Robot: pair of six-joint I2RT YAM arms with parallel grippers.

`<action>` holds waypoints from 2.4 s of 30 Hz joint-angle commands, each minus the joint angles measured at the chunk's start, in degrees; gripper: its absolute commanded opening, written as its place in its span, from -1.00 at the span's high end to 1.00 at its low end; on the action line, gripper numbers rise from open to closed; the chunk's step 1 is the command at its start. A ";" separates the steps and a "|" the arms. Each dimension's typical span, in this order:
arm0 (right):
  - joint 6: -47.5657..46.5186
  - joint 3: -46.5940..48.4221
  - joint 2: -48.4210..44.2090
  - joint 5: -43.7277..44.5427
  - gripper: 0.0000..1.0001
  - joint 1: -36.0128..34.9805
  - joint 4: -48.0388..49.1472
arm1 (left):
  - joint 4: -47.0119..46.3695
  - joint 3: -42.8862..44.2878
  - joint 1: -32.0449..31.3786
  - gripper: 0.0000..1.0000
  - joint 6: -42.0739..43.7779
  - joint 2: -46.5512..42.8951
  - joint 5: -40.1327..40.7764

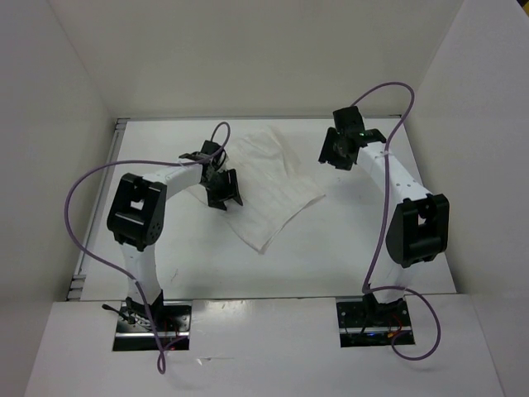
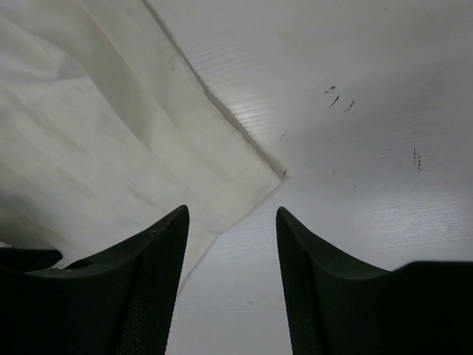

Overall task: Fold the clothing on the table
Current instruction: Move the skirt to the center of the board, then flatten the skirt out

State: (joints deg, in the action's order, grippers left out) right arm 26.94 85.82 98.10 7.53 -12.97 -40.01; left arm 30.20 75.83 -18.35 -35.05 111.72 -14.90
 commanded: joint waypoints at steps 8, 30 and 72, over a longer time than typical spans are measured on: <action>-5.05 -1.89 6.73 -11.39 0.20 0.93 0.37 | -0.40 13.19 5.08 -0.36 1.56 10.61 3.29; -4.53 -1.45 20.55 -17.72 0.24 4.01 6.61 | 0.65 20.58 7.63 -0.36 2.88 12.29 2.24; 3.91 -19.99 8.51 -24.05 1.00 -1.27 3.18 | 0.54 -19.24 -0.37 0.16 -9.07 -15.48 5.83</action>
State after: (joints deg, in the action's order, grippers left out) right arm 31.48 66.78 108.44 -18.37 -13.74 -34.48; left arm 26.65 54.13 -17.98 -43.24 95.74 -12.47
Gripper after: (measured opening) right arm 0.007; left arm 0.421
